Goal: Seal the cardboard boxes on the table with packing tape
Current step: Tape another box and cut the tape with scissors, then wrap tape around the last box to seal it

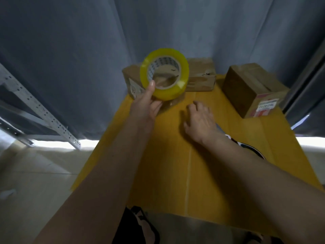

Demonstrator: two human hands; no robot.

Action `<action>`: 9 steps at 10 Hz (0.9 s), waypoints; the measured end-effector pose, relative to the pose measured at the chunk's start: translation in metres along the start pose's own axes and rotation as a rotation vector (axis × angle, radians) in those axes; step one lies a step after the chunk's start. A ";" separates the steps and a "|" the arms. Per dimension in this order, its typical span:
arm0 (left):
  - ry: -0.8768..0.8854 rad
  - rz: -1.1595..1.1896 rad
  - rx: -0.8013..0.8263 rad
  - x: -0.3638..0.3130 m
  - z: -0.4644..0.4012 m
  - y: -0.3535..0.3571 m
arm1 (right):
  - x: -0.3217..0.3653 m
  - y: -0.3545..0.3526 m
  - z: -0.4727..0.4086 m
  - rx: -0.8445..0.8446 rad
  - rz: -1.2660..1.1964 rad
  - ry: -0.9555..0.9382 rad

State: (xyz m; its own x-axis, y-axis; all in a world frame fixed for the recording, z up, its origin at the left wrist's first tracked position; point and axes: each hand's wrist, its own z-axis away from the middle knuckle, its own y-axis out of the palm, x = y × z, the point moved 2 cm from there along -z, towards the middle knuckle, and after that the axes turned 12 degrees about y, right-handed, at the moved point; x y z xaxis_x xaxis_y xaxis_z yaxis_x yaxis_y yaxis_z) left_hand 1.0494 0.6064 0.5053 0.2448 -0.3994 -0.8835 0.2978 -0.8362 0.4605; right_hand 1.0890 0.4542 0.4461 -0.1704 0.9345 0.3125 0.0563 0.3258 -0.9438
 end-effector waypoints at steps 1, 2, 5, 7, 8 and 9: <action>-0.152 -0.042 -0.042 0.025 0.013 0.024 | -0.035 0.003 0.023 0.066 0.121 0.022; -0.321 -0.120 -0.156 0.054 0.026 0.044 | -0.067 0.002 0.040 0.120 0.107 0.008; -0.441 -0.132 -0.229 0.099 0.049 0.065 | -0.134 -0.032 0.039 -0.082 -0.260 0.203; -0.430 -0.174 -0.250 0.099 0.025 0.065 | -0.161 -0.058 0.004 -0.440 -0.745 0.750; -0.494 -0.341 -0.328 0.092 0.010 0.063 | -0.169 -0.065 -0.016 -0.413 -0.833 0.786; -0.451 -0.509 -0.297 0.089 -0.001 0.059 | -0.167 -0.062 -0.030 -0.390 -0.846 0.698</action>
State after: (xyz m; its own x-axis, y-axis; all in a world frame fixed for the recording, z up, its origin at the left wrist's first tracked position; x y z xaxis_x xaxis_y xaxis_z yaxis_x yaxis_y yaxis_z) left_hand 1.0895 0.5216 0.4539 -0.3741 -0.1584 -0.9138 0.5257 -0.8479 -0.0682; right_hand 1.1440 0.2824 0.4553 0.2741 0.2340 0.9328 0.5030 0.7918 -0.3464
